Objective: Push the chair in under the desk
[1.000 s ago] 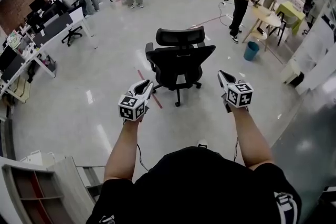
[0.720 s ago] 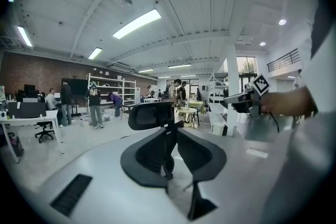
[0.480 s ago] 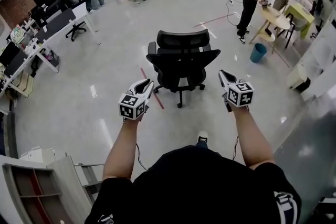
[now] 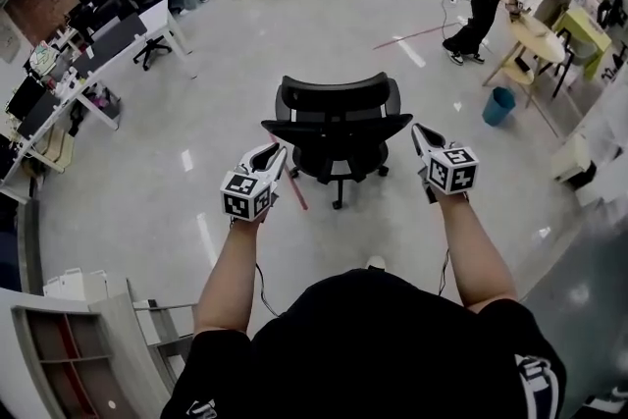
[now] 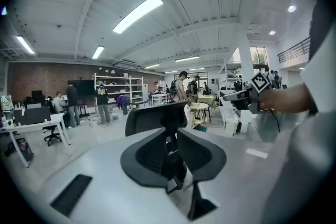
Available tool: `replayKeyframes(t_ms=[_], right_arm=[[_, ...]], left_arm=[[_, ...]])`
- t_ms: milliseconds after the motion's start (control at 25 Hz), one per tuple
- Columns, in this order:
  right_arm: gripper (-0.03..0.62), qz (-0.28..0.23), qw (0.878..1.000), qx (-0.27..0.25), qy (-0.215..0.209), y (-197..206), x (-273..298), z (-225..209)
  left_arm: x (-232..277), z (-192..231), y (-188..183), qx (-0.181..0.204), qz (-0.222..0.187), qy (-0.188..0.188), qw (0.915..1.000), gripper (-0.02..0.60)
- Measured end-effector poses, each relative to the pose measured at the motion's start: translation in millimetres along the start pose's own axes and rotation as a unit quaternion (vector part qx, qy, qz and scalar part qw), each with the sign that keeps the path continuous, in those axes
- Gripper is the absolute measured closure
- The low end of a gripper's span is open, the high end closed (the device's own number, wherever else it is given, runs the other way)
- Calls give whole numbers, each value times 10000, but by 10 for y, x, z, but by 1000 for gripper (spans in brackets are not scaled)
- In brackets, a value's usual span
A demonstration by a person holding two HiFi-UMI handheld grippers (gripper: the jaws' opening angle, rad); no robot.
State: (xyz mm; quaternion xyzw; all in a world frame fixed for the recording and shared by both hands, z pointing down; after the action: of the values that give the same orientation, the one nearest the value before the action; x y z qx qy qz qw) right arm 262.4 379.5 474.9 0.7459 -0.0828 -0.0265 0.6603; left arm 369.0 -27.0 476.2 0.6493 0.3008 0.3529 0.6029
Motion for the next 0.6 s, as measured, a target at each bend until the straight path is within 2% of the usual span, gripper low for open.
replayKeyframes(t_ms=[320,600], right_arm=[[597,62,9997,119,-193,-76,432,-730],[597,130,9994,147,-288,-34,665,-1002]], left_arm=[[624,-5,-50,-72,76,-350,9993,509],[880,21,-7,-90,121,-491,9987,509]])
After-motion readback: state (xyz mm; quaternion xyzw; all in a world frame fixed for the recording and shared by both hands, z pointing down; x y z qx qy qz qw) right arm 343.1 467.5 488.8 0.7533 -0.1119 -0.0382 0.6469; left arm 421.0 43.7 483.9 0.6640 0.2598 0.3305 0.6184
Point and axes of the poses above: the fingertips, and each gripper's own axes: x forward along the fingers, z to its left, y out of its underside, the point moved 10 cm from there along -x, backward along the fingers, and after that the axes turned 11 degrees about -z, right-handed, at the moved point
